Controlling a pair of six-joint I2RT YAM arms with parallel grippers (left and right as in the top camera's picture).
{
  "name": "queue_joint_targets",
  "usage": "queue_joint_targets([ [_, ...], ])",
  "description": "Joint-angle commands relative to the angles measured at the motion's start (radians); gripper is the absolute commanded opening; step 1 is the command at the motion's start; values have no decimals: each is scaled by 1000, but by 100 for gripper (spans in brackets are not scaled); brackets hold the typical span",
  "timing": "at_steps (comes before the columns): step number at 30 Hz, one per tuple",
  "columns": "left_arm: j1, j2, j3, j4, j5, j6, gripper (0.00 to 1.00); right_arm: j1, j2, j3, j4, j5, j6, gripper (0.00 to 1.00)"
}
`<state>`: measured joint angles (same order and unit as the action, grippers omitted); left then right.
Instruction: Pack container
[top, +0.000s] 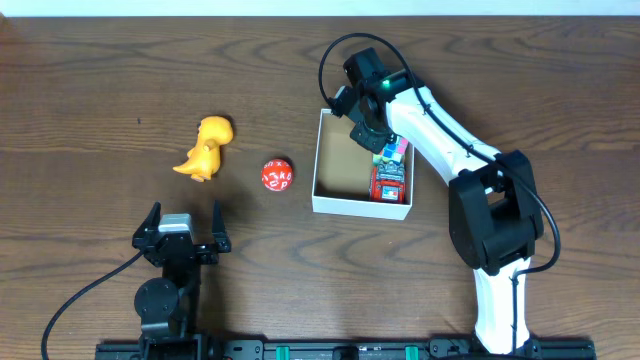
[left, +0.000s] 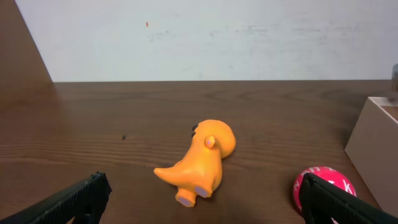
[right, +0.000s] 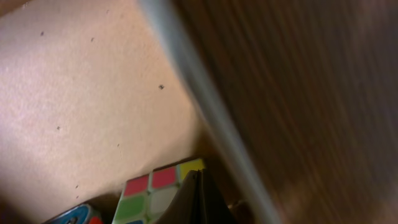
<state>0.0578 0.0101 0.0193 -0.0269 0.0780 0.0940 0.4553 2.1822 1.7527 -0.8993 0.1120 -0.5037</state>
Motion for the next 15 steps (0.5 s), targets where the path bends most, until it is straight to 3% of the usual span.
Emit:
queue_joint_targets([
  [1,-2,-6,-15,-36,12,0,98,-9,-58,30,19,-23,26,1],
  [9,-2,-6,-15,-36,12,-1,98,-12,-129,159,73,-100,269,10],
  [11,-2,-6,-15,-36,12,-1,98,-23,-155,193,70,-101,326,18],
  [15,-2,-6,-15,-36,12,0,98,-56,-226,215,62,-80,423,51],
])
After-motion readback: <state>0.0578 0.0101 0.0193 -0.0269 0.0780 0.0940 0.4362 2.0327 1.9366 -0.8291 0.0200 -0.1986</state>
